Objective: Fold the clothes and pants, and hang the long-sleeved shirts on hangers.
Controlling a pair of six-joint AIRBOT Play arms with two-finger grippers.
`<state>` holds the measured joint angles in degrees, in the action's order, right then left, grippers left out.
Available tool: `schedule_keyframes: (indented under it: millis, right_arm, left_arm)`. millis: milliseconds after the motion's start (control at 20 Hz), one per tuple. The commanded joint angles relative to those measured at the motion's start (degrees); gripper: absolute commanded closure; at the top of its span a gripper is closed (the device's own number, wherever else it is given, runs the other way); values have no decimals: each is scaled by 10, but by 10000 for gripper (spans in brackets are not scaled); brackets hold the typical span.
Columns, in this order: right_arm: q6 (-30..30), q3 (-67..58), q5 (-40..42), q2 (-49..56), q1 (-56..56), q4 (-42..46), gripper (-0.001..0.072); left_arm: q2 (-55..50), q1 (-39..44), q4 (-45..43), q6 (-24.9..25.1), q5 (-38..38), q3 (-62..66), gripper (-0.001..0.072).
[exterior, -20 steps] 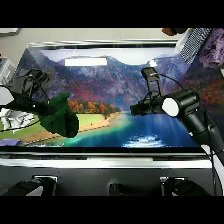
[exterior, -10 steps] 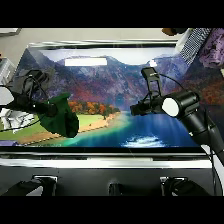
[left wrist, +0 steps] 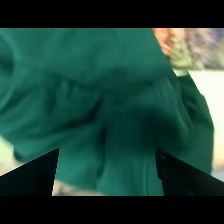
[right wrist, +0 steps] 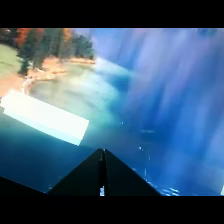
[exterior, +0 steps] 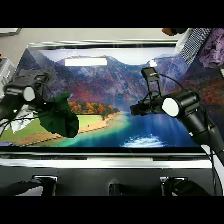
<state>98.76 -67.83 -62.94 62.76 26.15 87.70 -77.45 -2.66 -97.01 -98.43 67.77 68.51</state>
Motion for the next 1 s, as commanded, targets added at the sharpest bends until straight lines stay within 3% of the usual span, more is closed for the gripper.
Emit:
schedule_keyframes:
  millis: [0,200,250,300,350,500,650,850,900,950]
  right_arm:
    - [0,0,1,0,1,0,679]
    - [0,0,1,0,1,0,679]
    - [0,-1,1,0,1,0,679]
    - [0,0,1,0,1,0,679]
    - [1,-1,2,0,1,-2,679]
    - [10,-1,5,0,1,-28,679]
    - [63,-1,-8,-14,0,-22,679]
    - [83,-1,-64,-74,0,53,675]
    - [87,-1,-84,-91,0,80,616]
    - [97,-1,-106,-110,0,112,501]
  left_arm:
    - [-80,-2,-6,-24,-59,0,-13]
    - [-131,-2,16,-23,-57,0,-13]
    - [-133,-2,30,-19,-57,0,117]
    - [-132,-1,47,-7,-57,0,526]
    - [-130,-1,74,16,-57,1,685]
    - [-125,6,207,104,-38,10,690]
    - [-118,50,356,157,-26,12,690]
    - [-120,179,489,158,-54,31,690]
    - [-121,213,499,149,-75,36,690]
    - [-122,248,501,134,-104,37,690]
